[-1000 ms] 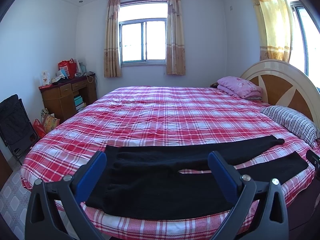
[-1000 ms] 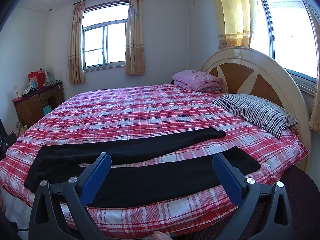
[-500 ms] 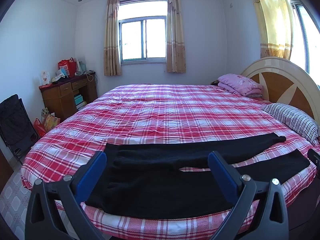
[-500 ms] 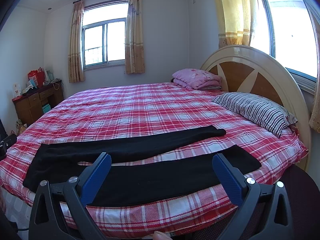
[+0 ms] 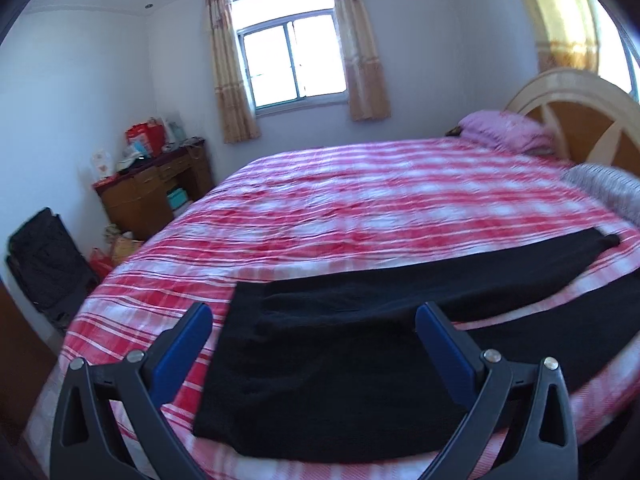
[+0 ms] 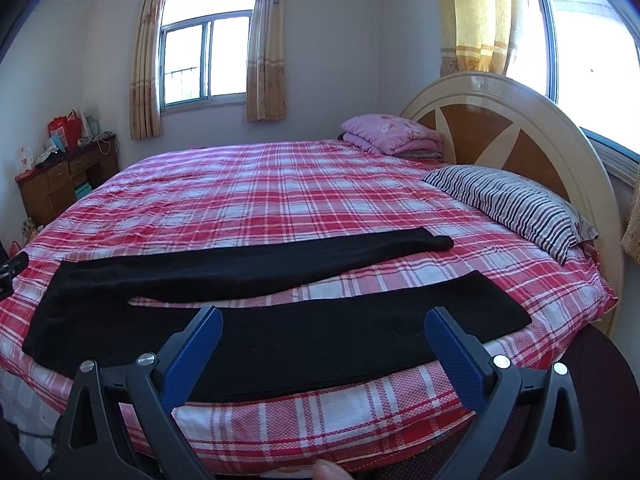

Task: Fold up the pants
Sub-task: 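Lower both grippers onto the black pants and close them on the fabric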

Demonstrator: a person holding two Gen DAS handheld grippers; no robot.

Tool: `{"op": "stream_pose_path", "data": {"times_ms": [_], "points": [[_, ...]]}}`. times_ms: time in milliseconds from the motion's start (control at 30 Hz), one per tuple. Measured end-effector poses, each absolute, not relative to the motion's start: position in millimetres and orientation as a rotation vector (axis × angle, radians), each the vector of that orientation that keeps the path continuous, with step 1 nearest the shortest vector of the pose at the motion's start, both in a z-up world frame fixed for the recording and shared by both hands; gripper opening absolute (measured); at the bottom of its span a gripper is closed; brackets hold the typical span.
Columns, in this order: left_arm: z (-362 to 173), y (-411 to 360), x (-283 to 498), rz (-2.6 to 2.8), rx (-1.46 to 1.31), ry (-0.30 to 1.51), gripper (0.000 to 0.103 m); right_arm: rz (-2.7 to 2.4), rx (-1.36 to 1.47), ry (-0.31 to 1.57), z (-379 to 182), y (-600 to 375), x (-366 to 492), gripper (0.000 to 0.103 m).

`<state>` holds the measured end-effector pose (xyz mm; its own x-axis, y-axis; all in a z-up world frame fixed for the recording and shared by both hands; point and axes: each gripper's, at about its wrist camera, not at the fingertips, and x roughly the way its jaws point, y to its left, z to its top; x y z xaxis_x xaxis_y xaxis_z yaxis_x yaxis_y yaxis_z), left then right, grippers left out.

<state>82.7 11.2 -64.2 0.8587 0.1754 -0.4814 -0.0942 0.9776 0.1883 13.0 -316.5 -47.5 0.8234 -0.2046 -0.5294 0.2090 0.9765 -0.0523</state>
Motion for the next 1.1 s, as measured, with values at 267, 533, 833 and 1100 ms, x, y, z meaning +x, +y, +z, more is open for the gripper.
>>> {"op": "stream_pose_path", "data": {"times_ms": [267, 533, 833, 1100], "points": [[-106.4, 98.3, 174.9, 0.254, 0.202, 0.670, 0.103, -0.199, -0.004, 0.638, -77.3, -338.4, 41.2, 0.102], [-138.6, 142.2, 233.5, 0.195, 0.212, 0.779, 0.092, -0.187, -0.069, 0.672, -89.4, -352.5, 74.7, 0.102], [-178.0, 164.4, 297.1, 0.090, 0.038, 0.955, 0.068, -0.207, -0.102, 0.657, -79.3, -371.6, 106.8, 0.102], [-180.1, 176.1, 306.0, -0.067, -0.108, 0.985, 0.032, -0.229, 0.071, 0.764, -75.7, -464.8, 171.2, 0.067]]}}
